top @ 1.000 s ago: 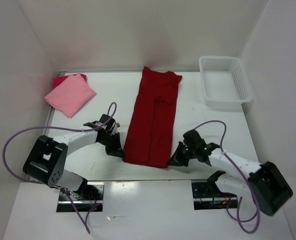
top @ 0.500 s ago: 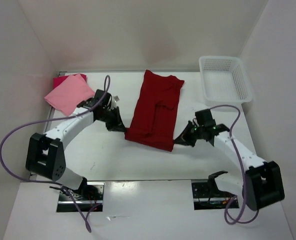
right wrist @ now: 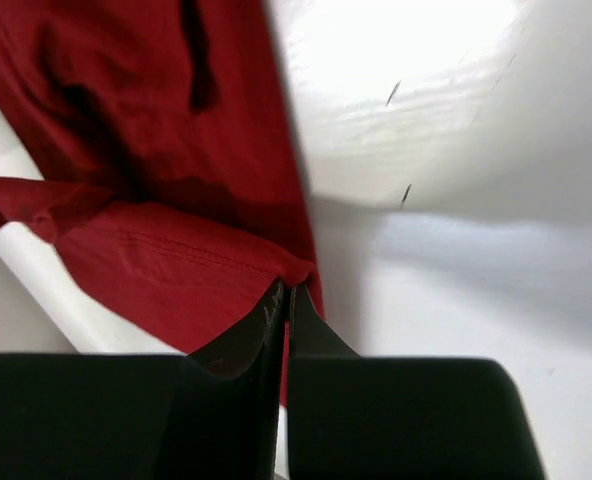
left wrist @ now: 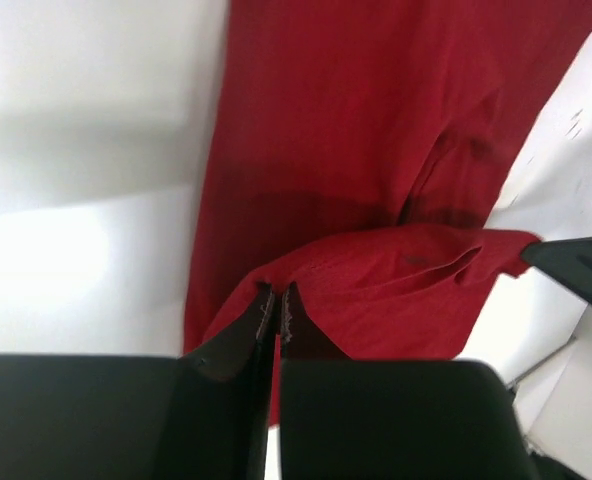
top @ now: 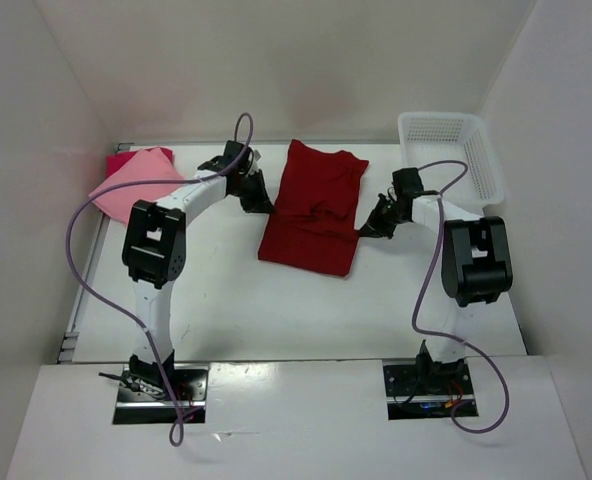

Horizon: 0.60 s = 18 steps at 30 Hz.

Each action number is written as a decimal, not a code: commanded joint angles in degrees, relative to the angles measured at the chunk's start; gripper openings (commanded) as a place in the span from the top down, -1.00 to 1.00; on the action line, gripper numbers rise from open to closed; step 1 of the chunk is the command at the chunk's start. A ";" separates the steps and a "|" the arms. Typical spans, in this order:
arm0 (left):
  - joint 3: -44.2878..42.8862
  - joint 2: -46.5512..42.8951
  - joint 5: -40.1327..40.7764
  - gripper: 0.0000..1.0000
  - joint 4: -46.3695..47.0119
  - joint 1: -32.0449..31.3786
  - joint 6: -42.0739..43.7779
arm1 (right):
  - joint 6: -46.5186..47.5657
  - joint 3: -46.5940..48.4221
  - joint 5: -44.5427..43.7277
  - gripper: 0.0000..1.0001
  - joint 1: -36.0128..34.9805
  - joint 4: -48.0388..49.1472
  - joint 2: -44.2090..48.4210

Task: Fold and stack the t-shirts
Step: Fold the folded rectangular tshirt in 1/3 of the way

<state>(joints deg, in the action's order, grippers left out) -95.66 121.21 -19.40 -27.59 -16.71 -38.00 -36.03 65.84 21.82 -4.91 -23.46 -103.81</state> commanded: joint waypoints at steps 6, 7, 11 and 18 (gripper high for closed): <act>-3.40 4.04 4.98 0.93 3.68 0.63 -2.95 | 2.37 7.46 0.59 0.99 1.04 2.72 -7.20; -1.74 3.25 5.59 0.93 4.47 0.63 -2.96 | 2.37 8.94 0.59 0.99 1.04 2.72 -7.72; 0.11 1.41 8.15 0.87 6.49 0.63 -4.10 | 1.84 12.02 0.07 0.99 0.43 2.20 -9.03; 3.18 -1.40 6.13 0.09 12.21 1.15 -5.51 | 0.70 14.40 -1.35 0.50 -0.10 2.19 -10.89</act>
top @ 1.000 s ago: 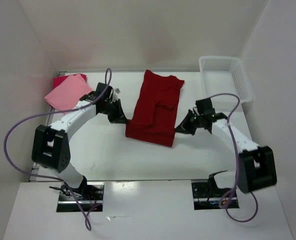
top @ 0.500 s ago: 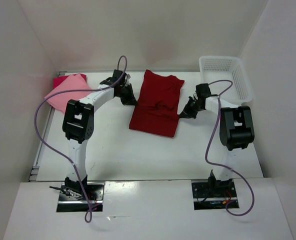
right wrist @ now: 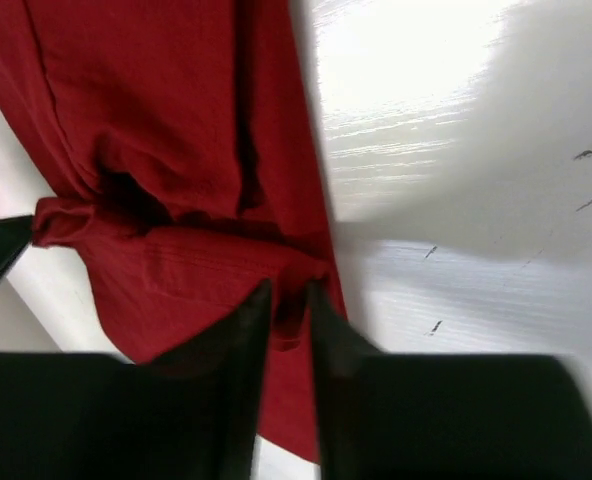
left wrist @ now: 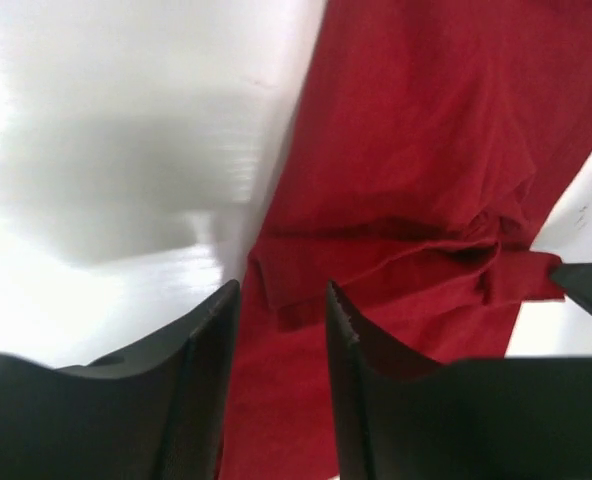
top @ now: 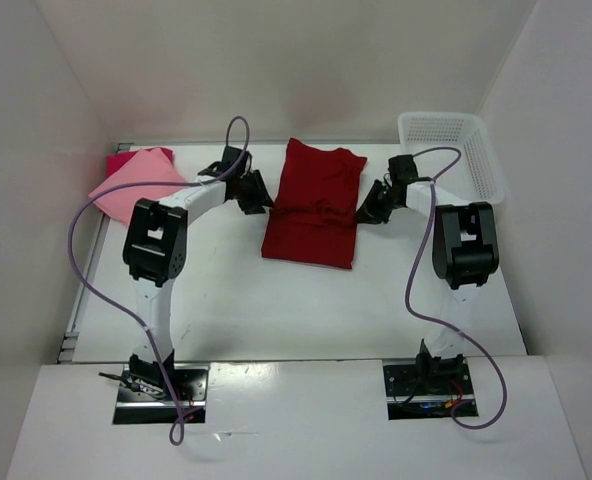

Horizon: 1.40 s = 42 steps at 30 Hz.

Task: Fold and stack the t-shirts
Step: Fold the folded rectangular tshirt in 1/3 of the way

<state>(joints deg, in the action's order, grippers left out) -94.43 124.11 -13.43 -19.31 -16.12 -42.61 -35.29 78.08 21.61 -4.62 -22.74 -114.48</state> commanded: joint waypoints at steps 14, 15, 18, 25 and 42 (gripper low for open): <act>25.44 -18.56 -3.89 0.27 12.72 -6.73 -2.83 | 3.03 -2.32 -6.75 0.63 -8.98 -3.09 14.63; 24.83 -17.43 -3.88 0.29 12.72 -6.73 -2.31 | 3.73 -2.32 -6.75 0.73 -10.31 -3.10 14.63; 23.94 -14.01 -2.83 0.29 12.72 -6.73 -1.08 | 3.74 -2.32 -6.75 0.91 -15.04 -3.10 11.13; 31.31 -12.22 -2.83 0.32 14.03 -6.73 -1.34 | 1.10 -7.06 -5.61 0.93 -18.14 0.68 4.53; 44.61 -37.72 -0.37 0.32 4.47 -6.73 -2.13 | -2.07 -16.93 -6.31 0.85 -23.94 -3.44 16.47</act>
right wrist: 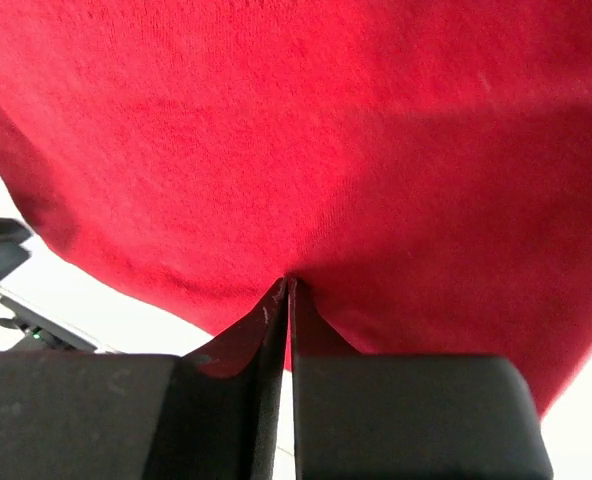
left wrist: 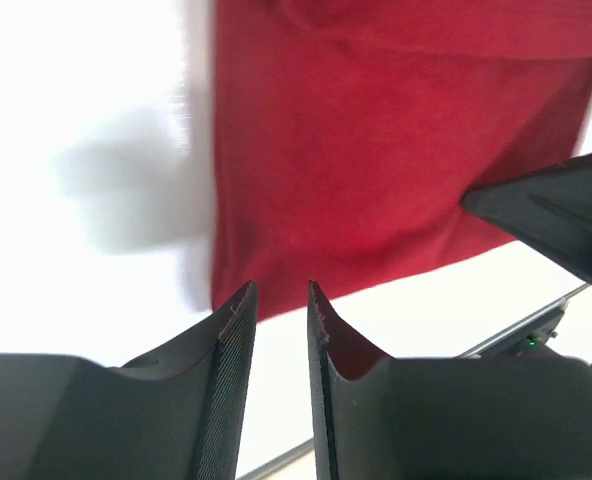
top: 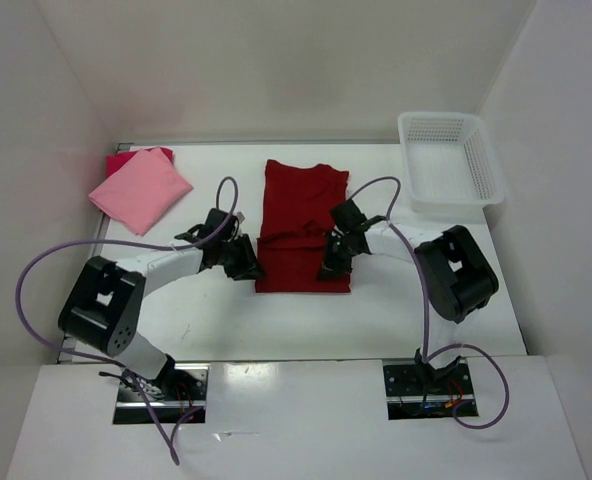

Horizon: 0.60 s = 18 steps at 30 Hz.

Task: Fold and stack the t-shirts
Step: Fold the folded rectangular tshirt in 1/3 of the way

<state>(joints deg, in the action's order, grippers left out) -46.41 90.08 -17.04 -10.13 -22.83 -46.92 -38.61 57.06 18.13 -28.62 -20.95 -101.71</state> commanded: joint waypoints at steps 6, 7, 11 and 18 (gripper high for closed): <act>-5.28 -3.69 -1.23 0.32 -2.09 -0.02 0.69 | 1.78 12.71 -2.23 0.82 0.06 -3.58 1.44; -4.66 -3.16 -2.11 0.29 -1.48 -0.02 0.69 | 1.78 13.25 -1.35 0.82 0.06 -2.18 0.30; -4.12 -0.09 -4.58 0.29 0.37 -3.27 -0.45 | 1.78 15.45 -0.55 0.82 -1.09 0.82 -4.36; -4.04 4.31 -3.19 0.29 1.61 -7.23 -1.16 | 3.01 20.98 -1.69 0.82 -2.32 0.30 -10.70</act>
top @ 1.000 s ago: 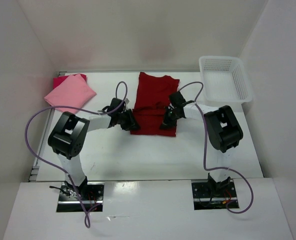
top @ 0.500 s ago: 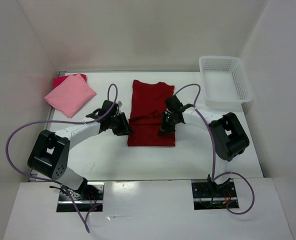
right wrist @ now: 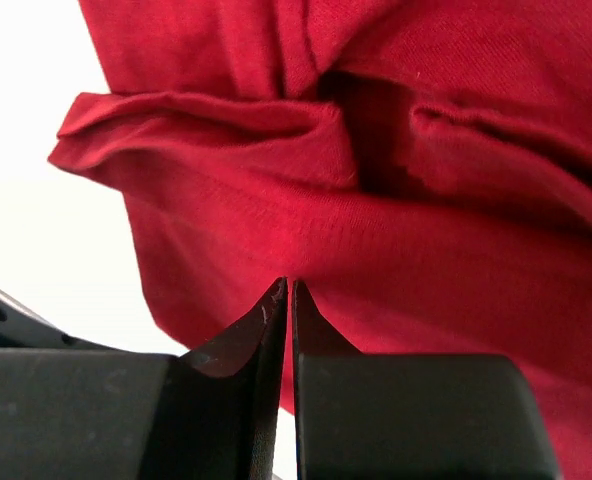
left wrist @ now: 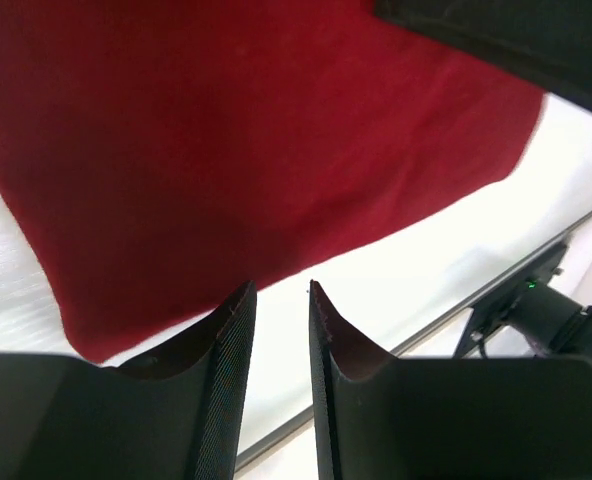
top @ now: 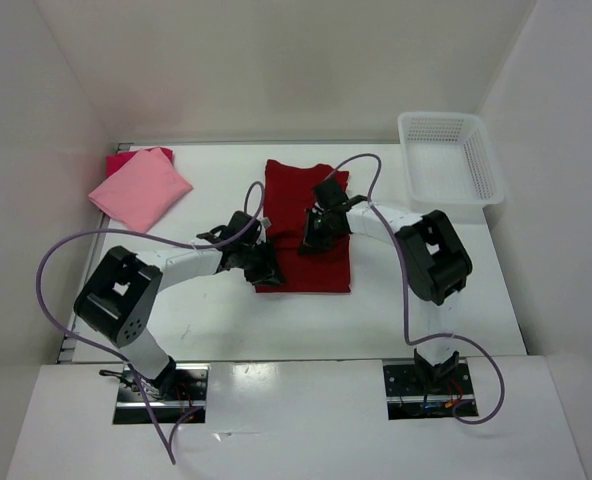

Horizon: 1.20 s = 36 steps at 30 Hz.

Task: Fold and stack the t-shirts
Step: Fold the folded rectangular tshirt in 1/3 of the way, then grab one side of the 2/3 rectangular tshirt with both arms

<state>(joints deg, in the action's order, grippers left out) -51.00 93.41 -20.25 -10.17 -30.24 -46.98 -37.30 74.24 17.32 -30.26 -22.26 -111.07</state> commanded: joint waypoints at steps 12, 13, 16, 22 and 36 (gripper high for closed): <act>6.62 1.08 7.41 0.29 0.25 0.18 -1.09 | 4.78 16.28 -11.25 0.82 -0.15 2.13 -10.57; 6.62 0.47 7.42 0.29 0.24 0.18 -1.09 | 5.30 19.07 -12.39 0.82 0.55 2.83 -11.79; 5.92 -2.51 7.95 0.29 -1.16 0.18 -1.09 | 6.09 26.01 -14.33 0.82 1.17 1.35 -12.95; -0.75 -7.53 8.56 0.24 -5.82 0.18 -1.09 | 6.71 24.41 -13.72 0.79 1.70 -2.17 -6.20; 11.89 -12.21 -0.66 -0.15 -1.25 10.90 -1.62 | -8.93 -27.90 -6.34 0.23 4.76 0.99 31.51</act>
<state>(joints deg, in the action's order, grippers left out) -39.42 80.34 -16.86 -13.96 -19.51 -48.36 -41.23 50.76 10.83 -27.59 -22.24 -84.79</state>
